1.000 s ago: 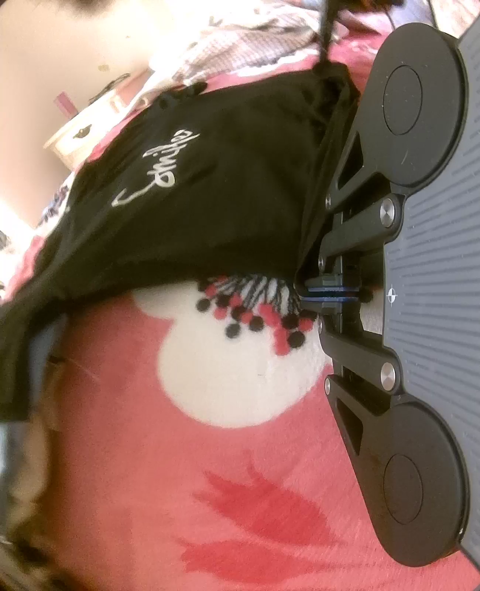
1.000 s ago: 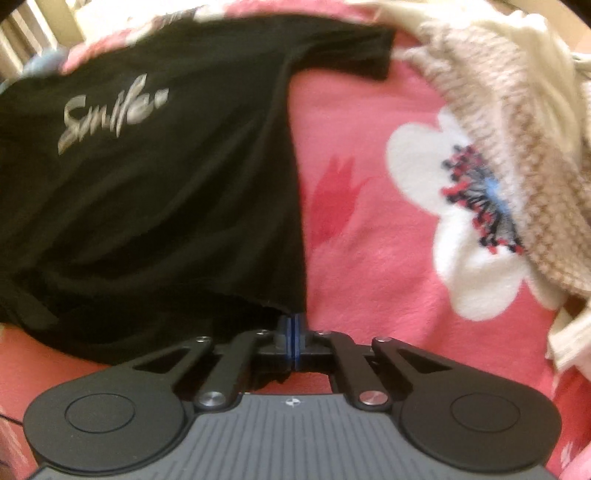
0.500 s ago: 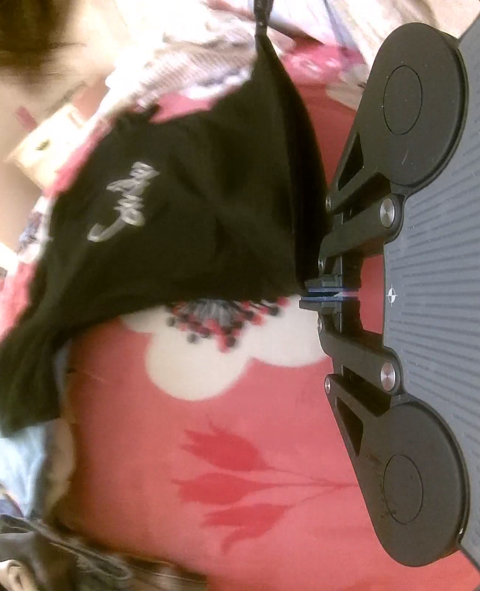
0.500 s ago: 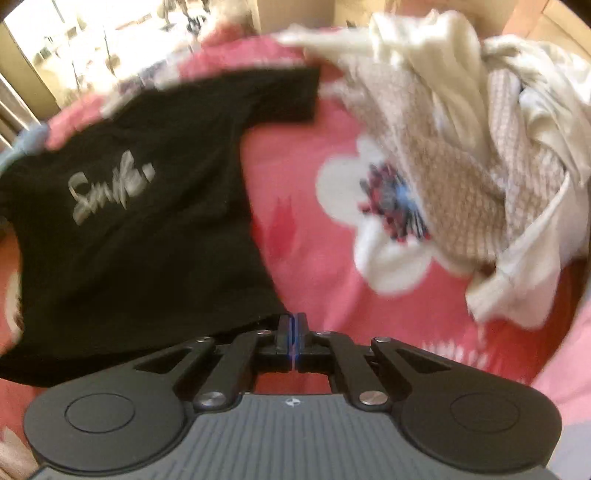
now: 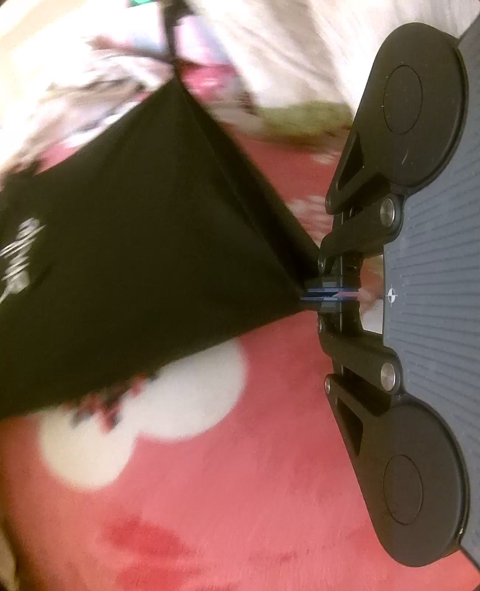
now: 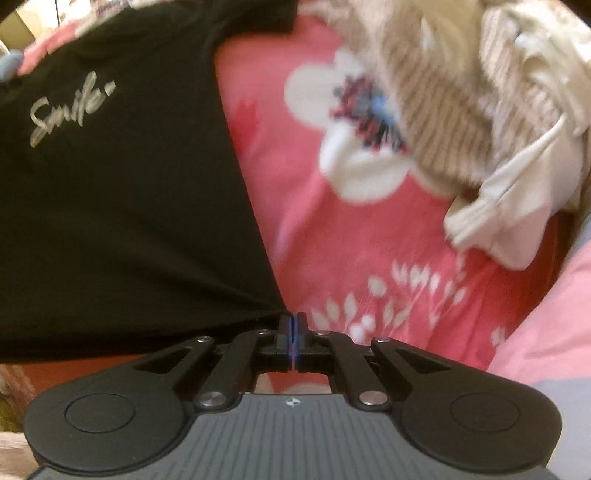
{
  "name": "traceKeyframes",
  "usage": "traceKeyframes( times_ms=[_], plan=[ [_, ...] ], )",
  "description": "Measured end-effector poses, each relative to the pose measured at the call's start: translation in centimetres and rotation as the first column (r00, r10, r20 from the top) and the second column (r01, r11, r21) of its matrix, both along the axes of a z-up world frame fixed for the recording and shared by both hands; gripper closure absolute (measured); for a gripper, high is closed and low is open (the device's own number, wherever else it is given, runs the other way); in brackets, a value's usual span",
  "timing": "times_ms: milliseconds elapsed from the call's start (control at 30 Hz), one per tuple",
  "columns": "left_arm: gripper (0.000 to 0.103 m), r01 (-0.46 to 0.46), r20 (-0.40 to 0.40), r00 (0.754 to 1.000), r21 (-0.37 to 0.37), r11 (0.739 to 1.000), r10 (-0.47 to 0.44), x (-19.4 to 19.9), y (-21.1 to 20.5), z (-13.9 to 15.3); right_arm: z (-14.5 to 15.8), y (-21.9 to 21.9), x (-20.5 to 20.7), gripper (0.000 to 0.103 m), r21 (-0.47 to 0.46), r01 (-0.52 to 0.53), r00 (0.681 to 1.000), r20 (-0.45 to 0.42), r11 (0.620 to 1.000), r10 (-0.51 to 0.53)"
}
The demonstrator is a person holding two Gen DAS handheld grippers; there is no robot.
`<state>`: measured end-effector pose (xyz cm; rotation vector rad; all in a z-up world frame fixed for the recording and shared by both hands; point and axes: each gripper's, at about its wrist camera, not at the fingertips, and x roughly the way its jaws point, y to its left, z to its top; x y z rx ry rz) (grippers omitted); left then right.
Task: Fold clothes
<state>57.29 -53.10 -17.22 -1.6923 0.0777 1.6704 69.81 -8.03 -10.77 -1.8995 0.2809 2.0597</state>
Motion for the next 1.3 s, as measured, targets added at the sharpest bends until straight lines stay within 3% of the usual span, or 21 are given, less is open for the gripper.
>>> traceKeyframes(
  times_ms=[167, 267, 333, 433, 467, 533, 633, 700, 767, 900, 1000, 1067, 1100, 1267, 1300],
  plan=[
    [0.103, 0.106, -0.079, 0.991, -0.045, 0.993, -0.109, 0.4, 1.3, -1.1, -3.2, -0.7, 0.1, 0.103, 0.028, -0.062, 0.997, 0.044, 0.998, 0.060],
    [0.103, 0.166, -0.100, 0.980, -0.085, 0.982, -0.174, 1.5, 1.8, -2.0, -5.6, -1.0, 0.5, 0.103, 0.039, -0.090, 0.994, 0.069, 0.995, 0.087],
    [0.102, 0.161, -0.088, 0.982, -0.095, 0.982, -0.169, 2.0, 1.7, -2.7, -5.7, -1.1, 1.5, 0.101, 0.029, -0.093, 0.994, 0.067, 0.995, 0.091],
    [0.095, 0.136, -0.025, 0.990, -0.108, 0.985, -0.139, 2.4, 0.6, -2.8, -5.7, -1.1, 3.2, 0.085, 0.012, -0.096, 0.994, 0.062, 0.995, 0.095],
    [0.087, 0.132, -0.006, 0.991, -0.122, 0.984, -0.133, 2.4, 0.1, -2.8, -5.8, -1.1, 3.8, 0.064, 0.007, -0.097, 0.993, 0.060, 0.995, 0.097],
    [0.083, 0.125, 0.011, 0.992, -0.157, 0.980, -0.124, 2.5, -0.8, -2.3, -5.1, -0.9, 4.9, 0.059, 0.007, -0.089, 0.994, 0.055, 0.996, 0.089],
    [0.082, 0.065, -0.014, 0.998, -0.203, 0.977, -0.069, 1.2, -2.5, -0.6, -1.3, -0.2, 5.7, 0.060, 0.091, -0.063, 0.997, -0.047, 0.994, 0.068],
    [0.080, -0.015, -0.063, 0.998, -0.198, 0.980, 0.003, -0.6, -3.1, 0.9, -1.6, 0.0, 4.4, 0.060, 0.076, -0.053, 0.993, -0.100, 0.996, 0.060],
    [0.077, -0.092, -0.139, 0.988, -0.137, 0.986, 0.073, -2.7, -2.7, 2.4, -2.1, 0.3, 3.0, 0.060, 0.055, -0.045, 0.987, -0.150, 0.998, 0.052],
    [0.071, -0.116, -0.285, 0.952, 0.015, 0.993, 0.116, -6.1, 1.3, 2.7, -3.3, 0.7, 0.0, 0.060, 0.010, -0.031, 0.968, -0.249, 0.999, 0.033],
    [0.068, -0.115, -0.302, 0.946, 0.034, 0.993, 0.119, -7.3, 4.5, 0.6, -4.1, 1.1, -2.2, 0.060, -0.023, -0.024, 0.947, -0.322, 0.999, 0.016],
    [0.068, -0.139, -0.301, 0.944, 0.002, 0.990, 0.133, -7.2, 4.8, -1.0, -4.7, 1.3, -3.7, 0.060, -0.046, -0.021, 0.930, -0.368, 0.999, 0.003],
    [0.068, -0.151, -0.308, 0.939, 0.024, 0.988, 0.151, -6.8, 4.4, -1.2, -4.9, 1.4, -4.4, 0.060, -0.058, -0.020, 0.920, -0.391, 0.998, -0.004],
    [0.067, -0.170, -0.284, 0.945, -0.014, 0.985, 0.160, -7.2, 3.2, 0.6, -6.4, 2.0, -8.1, 0.064, -0.115, -0.018, 0.865, -0.501, 0.993, -0.042],
    [0.066, -0.179, -0.287, 0.944, -0.026, 0.984, 0.164, -7.6, 3.1, 1.3, -6.0, 2.9, -8.0, 0.063, -0.134, 0.038, 0.861, -0.498, 0.990, -0.100]
  ],
)
